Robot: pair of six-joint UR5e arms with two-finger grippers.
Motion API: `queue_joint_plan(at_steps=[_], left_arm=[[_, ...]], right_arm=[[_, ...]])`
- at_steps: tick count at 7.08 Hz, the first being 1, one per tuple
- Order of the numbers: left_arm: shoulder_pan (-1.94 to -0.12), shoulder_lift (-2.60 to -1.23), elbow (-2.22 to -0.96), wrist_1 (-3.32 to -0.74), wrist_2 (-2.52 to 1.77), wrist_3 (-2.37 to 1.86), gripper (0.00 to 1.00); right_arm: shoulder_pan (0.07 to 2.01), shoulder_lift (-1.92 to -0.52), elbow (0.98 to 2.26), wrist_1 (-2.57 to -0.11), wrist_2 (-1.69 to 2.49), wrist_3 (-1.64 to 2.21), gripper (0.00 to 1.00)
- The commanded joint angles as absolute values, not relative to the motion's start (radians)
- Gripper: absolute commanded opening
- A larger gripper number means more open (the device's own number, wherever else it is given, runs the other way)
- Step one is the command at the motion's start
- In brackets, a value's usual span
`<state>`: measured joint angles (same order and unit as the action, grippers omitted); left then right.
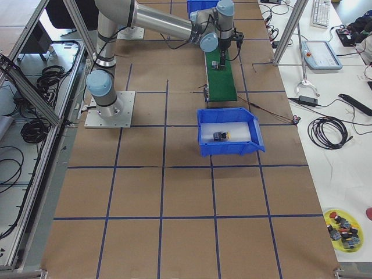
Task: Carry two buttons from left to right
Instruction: 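Lower the right gripper onto the red-capped button on the belt and grasp it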
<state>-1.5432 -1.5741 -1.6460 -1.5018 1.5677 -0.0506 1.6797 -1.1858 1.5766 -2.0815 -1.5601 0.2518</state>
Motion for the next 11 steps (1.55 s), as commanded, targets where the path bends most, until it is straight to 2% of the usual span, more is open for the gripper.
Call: queue_joint_plan(at_steps=[1, 6, 9, 10, 11], left_arm=[[-1.543, -1.574, -1.646, -1.502, 1.568, -0.051, 1.0], [-1.543, -1.574, -1.646, -1.502, 1.566, -0.051, 1.0], [-1.543, -1.574, -1.646, -1.502, 1.568, -0.051, 1.0], [-1.543, -1.574, -1.646, -1.502, 1.568, -0.051, 1.0], [-1.543, -1.574, -1.646, -1.502, 1.568, -0.051, 1.0]], right_arm=[[1.68, -1.169, 1.583, -2.088, -1.443, 0.256, 0.97], [1.671, -1.123, 1.621, -2.086, -1.524, 0.248, 0.91], [1.667, -1.095, 1.631, -2.088, -1.529, 0.247, 0.9], [1.66, -1.092, 1.628, -2.086, -1.538, 0.242, 0.7], [1.645, -1.092, 1.618, -2.08, -1.586, 0.217, 0.07]])
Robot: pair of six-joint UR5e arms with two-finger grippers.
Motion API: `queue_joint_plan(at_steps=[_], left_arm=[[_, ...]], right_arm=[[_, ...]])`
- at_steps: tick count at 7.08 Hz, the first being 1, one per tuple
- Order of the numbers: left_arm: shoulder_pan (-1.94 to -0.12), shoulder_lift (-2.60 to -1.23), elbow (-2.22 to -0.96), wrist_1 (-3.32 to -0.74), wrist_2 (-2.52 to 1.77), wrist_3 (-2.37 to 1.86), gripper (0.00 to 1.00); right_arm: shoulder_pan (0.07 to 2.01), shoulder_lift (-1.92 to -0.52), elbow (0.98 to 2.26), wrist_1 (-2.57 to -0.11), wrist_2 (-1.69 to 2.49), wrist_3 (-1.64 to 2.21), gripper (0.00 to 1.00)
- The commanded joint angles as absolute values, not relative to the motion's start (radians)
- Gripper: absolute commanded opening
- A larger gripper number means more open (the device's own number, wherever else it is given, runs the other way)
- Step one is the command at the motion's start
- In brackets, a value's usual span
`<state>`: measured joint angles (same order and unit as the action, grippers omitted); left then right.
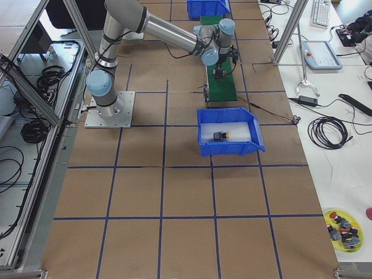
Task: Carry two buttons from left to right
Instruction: 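Lift the red button and carry it into the bin beside the right arm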
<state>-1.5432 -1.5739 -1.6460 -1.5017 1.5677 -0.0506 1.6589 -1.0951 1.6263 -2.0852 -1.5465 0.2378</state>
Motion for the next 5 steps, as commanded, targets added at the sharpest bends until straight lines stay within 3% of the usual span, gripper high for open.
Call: queue_joint_plan(at_steps=[1, 5], left_arm=[[-1.543, -1.574, -1.647, -1.502, 1.568, -0.051, 1.0], [-1.543, -1.574, -1.646, -1.502, 1.568, -0.051, 1.0]], right_arm=[[1.641, -1.097, 1.617, -2.079, -1.617, 0.174, 0.03], [1.499, -1.202, 1.516, -1.905, -1.64, 0.011, 0.03]])
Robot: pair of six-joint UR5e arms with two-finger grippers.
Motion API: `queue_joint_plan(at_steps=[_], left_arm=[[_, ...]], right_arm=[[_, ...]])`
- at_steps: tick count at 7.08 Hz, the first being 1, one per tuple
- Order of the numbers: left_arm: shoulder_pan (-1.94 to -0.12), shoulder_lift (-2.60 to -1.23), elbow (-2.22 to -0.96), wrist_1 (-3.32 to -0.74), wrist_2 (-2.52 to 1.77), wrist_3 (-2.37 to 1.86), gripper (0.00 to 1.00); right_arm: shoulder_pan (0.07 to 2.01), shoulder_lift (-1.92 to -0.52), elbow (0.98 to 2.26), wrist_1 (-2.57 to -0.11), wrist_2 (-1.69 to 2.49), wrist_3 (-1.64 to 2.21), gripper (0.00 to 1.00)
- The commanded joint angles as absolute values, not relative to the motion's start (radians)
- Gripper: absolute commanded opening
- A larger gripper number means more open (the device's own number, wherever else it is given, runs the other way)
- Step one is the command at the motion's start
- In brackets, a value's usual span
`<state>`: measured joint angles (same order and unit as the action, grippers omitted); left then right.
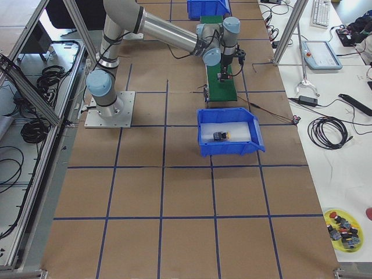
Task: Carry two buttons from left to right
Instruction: 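Lift the red button and carry it into the bin beside the right arm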
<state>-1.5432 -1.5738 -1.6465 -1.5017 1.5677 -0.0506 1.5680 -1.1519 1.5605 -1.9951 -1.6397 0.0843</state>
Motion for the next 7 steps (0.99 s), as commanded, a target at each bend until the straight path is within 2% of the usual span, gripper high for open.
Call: queue_joint_plan(at_steps=[1, 3, 7], left_arm=[[-1.543, -1.574, -1.646, -1.502, 1.568, -0.051, 1.0], [-1.543, -1.574, -1.646, -1.502, 1.568, -0.051, 1.0], [-1.543, -1.574, -1.646, -1.502, 1.568, -0.051, 1.0]], right_arm=[[1.406, -1.241, 1.473, -1.841, -1.64, -0.129, 0.03], [1.208, -1.227, 1.384, -1.812, -1.628, -0.416, 0.03], [1.146, -1.025, 1.251, -1.838, -1.623, -0.561, 0.04]])
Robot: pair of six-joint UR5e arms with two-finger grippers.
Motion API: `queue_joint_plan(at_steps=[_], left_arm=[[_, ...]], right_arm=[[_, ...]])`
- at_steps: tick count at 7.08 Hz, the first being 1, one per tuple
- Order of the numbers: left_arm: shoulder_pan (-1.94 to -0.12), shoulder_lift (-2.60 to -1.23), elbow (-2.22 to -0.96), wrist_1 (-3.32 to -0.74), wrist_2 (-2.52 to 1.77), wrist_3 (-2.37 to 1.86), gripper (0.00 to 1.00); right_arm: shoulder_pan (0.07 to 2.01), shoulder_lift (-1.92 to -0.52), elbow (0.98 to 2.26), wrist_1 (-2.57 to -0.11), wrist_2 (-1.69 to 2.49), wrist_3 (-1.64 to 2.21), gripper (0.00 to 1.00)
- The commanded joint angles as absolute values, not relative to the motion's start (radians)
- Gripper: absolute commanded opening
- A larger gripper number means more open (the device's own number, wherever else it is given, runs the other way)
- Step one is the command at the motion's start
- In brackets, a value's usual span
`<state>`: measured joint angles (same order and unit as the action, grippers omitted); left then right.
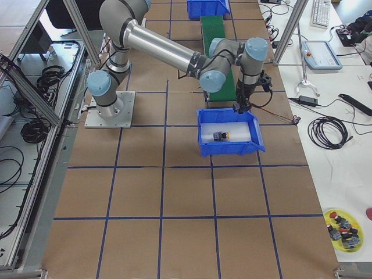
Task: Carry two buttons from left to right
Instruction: 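Lift the red button and carry it into the bin beside the right arm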
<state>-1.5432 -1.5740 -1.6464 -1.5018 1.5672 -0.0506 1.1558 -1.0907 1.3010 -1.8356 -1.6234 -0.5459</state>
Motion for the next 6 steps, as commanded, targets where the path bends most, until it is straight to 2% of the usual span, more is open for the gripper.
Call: queue_joint_plan(at_steps=[1, 6], left_arm=[[-1.543, -1.574, -1.646, -1.502, 1.566, -0.051, 1.0], [-1.543, -1.574, -1.646, -1.502, 1.566, -0.051, 1.0]], right_arm=[[1.146, -0.99, 1.23, -1.838, -1.623, -0.56, 0.04], [1.146, -0.896, 1.249, -1.855, -1.624, -0.555, 0.04]])
